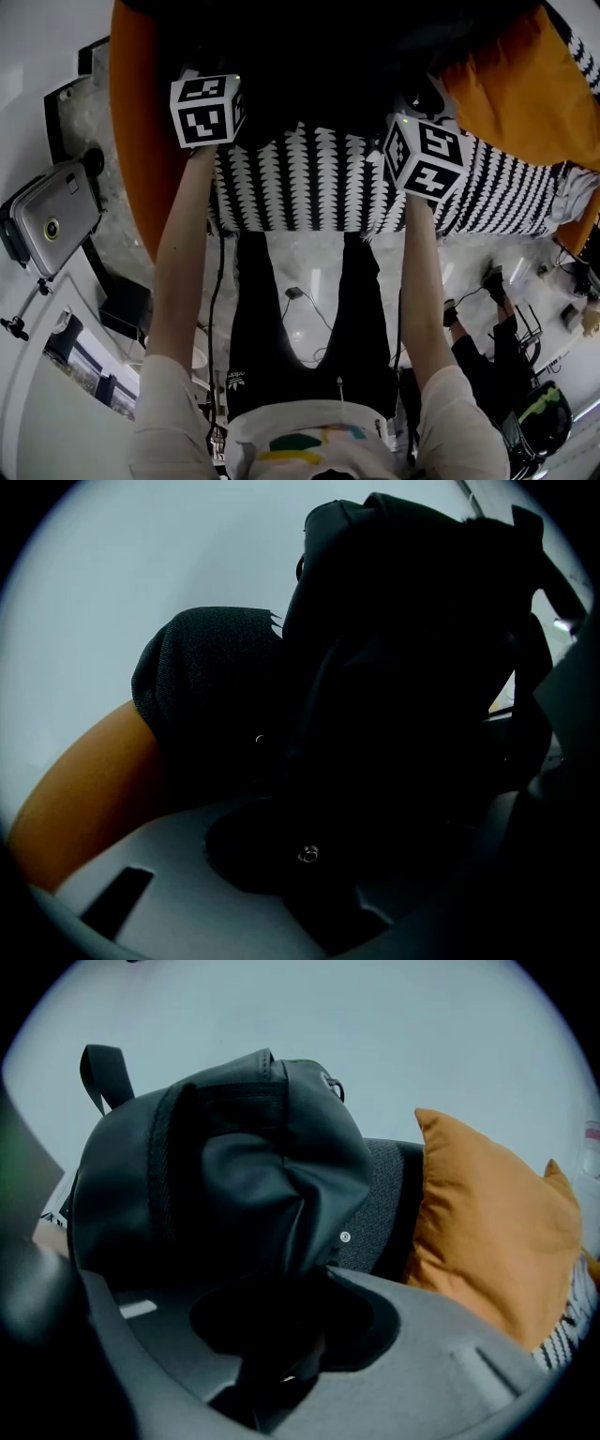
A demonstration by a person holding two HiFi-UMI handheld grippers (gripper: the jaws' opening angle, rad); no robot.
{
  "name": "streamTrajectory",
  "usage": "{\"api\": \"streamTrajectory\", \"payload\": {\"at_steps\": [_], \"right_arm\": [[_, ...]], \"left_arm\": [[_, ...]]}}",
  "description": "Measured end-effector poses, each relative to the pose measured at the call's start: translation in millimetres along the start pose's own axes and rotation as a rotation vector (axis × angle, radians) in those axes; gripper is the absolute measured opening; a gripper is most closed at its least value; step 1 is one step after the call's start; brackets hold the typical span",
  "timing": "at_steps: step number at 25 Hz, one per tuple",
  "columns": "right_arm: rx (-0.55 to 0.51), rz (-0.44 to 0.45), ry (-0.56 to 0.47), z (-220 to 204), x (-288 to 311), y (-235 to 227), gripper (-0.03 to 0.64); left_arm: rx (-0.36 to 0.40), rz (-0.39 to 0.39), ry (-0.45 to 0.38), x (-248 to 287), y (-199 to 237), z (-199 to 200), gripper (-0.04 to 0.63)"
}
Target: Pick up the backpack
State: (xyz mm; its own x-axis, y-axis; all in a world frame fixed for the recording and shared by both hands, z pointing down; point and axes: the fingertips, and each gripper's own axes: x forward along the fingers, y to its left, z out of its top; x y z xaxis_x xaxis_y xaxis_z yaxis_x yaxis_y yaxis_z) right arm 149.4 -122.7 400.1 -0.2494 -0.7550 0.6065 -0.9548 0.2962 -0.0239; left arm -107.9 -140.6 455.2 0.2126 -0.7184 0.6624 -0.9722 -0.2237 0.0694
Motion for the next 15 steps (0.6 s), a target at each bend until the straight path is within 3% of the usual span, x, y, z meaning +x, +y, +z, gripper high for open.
{"api": "streamTrajectory", "payload": {"at_steps": [6, 15], "right_arm": [[0.006, -0.015, 0.024, -4.6, 1.5, 16.0, 0.102], [-0.024, -0.008, -0.005, -15.4, 9.3, 42.4, 0.075]], "left_arm": [[0.027, -0.006, -0.002, -9.2, 7.3, -8.0, 0.077], [0.071, -0.011, -0.054, -24.7, 24.2, -22.9, 0.061]]}}
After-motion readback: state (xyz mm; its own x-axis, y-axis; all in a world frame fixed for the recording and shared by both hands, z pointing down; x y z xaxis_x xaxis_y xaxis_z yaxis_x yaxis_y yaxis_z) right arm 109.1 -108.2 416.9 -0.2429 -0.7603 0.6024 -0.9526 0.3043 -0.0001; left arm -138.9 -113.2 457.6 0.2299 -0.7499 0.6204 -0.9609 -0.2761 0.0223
